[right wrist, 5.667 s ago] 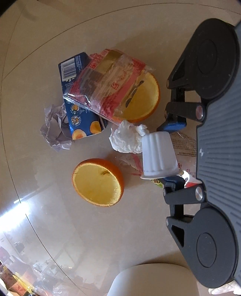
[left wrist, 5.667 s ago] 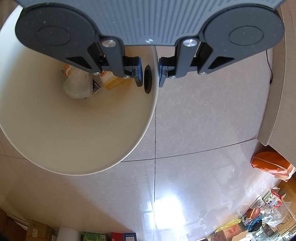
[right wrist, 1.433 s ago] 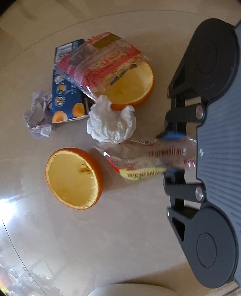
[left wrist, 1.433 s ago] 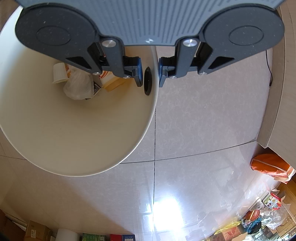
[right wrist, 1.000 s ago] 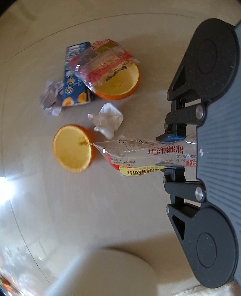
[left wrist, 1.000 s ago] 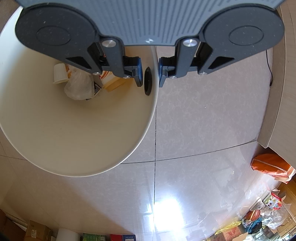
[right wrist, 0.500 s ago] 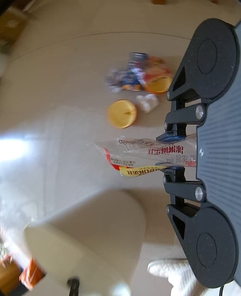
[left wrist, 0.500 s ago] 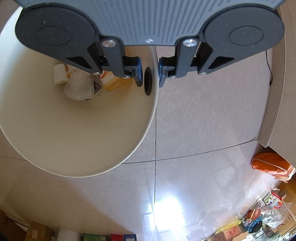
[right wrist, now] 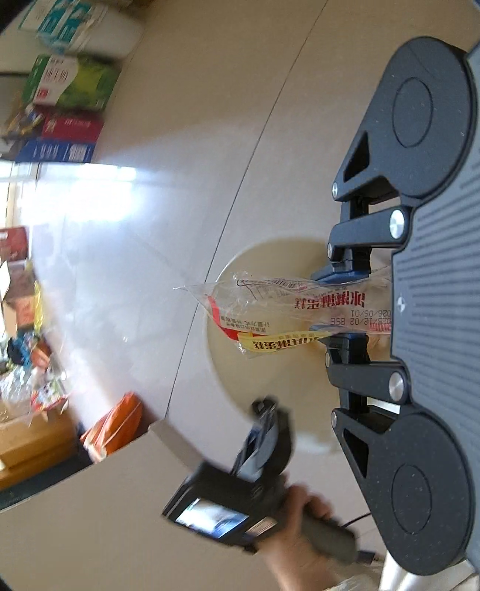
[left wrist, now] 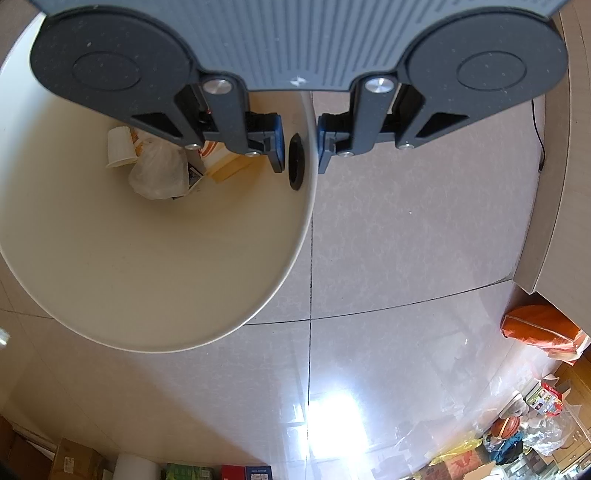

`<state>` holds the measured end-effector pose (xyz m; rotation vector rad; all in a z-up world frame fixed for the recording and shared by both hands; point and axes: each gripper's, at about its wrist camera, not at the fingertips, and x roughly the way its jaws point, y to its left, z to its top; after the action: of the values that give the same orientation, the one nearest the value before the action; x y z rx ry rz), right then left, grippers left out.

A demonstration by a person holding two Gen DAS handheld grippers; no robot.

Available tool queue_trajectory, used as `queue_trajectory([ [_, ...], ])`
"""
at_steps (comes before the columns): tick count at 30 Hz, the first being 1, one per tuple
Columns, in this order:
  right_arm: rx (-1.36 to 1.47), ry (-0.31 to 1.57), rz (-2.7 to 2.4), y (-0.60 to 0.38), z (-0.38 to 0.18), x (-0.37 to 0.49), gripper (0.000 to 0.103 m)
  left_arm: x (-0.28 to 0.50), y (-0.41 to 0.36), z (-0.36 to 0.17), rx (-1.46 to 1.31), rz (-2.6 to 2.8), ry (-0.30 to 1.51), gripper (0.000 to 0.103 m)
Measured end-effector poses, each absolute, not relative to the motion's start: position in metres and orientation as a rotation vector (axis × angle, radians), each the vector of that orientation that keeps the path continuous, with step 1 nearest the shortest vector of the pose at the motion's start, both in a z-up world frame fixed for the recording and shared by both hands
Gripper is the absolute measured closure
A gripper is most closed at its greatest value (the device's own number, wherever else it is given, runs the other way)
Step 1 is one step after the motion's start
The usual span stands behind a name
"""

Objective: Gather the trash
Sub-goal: 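Carry the clear wrapper over the bin and release it with the right tool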

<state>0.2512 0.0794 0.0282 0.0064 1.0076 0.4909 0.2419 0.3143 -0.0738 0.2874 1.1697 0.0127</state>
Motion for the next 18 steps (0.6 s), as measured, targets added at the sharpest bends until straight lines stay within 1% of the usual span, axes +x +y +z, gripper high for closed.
queue_trajectory([
  [1,0.005,1.002,0.505,0.086,0.027,0.254,0.075,0.242,0.314,-0.074,0.287,0.011,1.17,0.088],
  [3,0.001,0.988,0.526,0.1,0.028,0.258,0.071,0.242,0.314,-0.074,0.285,0.009,1.17,0.088],
  [4,-0.001,0.979,0.535,0.106,0.029,0.259,0.059,0.242,0.314,-0.073,0.282,0.009,1.17,0.088],
  [5,-0.005,0.977,0.536,0.114,0.033,0.257,0.039,0.242,0.315,-0.073,0.281,0.008,1.17,0.088],
  [6,-0.01,0.973,0.536,0.117,0.034,0.257,0.033,0.242,0.315,-0.073,0.281,0.006,1.169,0.088],
  [9,-0.052,0.946,0.542,0.123,0.034,0.252,0.029,0.242,0.317,-0.073,0.275,0.004,1.169,0.088],
  [11,-0.059,0.95,0.531,0.119,0.031,0.251,0.019,0.242,0.317,-0.073,0.275,0.005,1.169,0.088],
  [12,-0.051,0.949,0.528,0.116,0.03,0.25,0.017,0.242,0.317,-0.073,0.276,0.006,1.169,0.088],
  [18,-0.024,0.948,0.488,0.098,0.028,0.249,0.017,0.242,0.317,-0.074,0.281,0.008,1.169,0.088],
])
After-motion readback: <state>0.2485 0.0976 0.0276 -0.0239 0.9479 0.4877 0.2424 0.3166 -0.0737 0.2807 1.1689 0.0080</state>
